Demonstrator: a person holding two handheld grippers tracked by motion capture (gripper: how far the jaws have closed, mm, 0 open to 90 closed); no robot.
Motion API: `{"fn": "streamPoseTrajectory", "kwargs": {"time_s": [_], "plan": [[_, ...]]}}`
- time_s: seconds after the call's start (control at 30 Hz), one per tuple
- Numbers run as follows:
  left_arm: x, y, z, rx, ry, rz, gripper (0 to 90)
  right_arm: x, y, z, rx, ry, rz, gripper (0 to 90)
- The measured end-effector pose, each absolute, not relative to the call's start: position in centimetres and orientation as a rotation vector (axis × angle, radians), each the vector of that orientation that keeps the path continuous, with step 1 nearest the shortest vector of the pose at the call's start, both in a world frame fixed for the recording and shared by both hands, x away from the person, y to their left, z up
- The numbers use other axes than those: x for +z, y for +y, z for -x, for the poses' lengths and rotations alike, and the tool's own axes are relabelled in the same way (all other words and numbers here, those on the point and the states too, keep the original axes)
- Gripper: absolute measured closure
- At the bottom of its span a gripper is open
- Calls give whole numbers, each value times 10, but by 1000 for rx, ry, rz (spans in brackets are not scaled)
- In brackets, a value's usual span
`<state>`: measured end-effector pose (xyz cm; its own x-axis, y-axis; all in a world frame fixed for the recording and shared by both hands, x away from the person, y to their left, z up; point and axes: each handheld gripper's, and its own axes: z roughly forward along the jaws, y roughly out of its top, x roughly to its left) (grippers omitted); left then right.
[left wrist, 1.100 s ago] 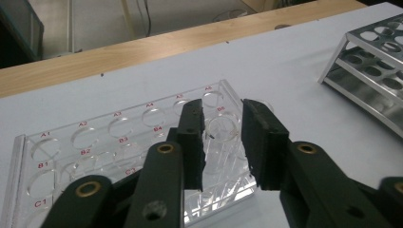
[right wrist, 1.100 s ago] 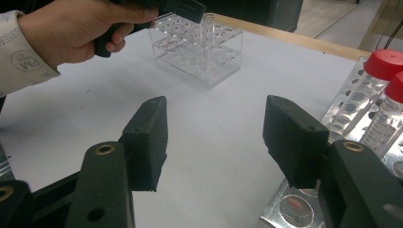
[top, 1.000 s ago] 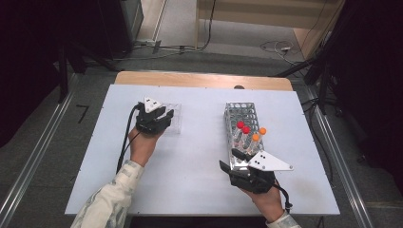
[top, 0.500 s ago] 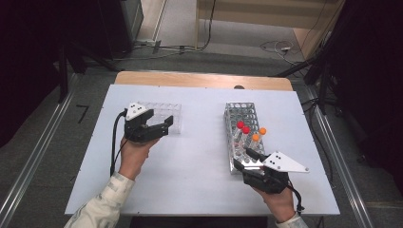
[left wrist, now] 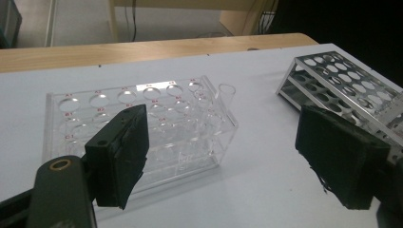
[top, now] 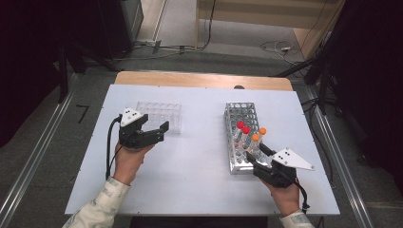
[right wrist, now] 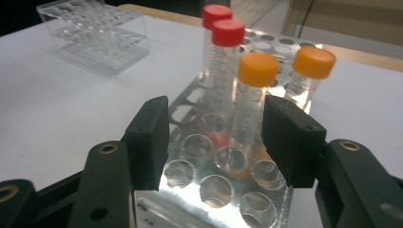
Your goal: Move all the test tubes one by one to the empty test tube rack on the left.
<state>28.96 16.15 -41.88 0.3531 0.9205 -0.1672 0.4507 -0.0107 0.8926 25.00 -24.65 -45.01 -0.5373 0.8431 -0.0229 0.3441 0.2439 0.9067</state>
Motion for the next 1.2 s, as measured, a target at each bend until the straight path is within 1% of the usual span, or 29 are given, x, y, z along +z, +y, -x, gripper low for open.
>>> {"fn": "streamPoseTrajectory", "kwargs": {"time_s": [0.2,0.27,0.63,0.87,1.0,1.2], "plan": [[-420,159,-289,600,1247,-1636,191,-460,-248,-265,1227,1983,-1144,481],[-421,158,-290,598,1248,-1637,191,-462,-248,-268,1217,1981,-1146,519],[-422,155,-290,591,1239,-1651,191,-464,-243,-276,1207,1983,-1143,622],[-423,155,-290,590,1238,-1654,191,-465,-241,-277,1190,1986,-1145,707],[-422,155,-289,589,1235,-1649,191,-460,-242,-275,1196,1975,-1131,711],[-422,154,-289,589,1236,-1647,191,-440,-244,-269,1244,1933,-1102,712]]}}
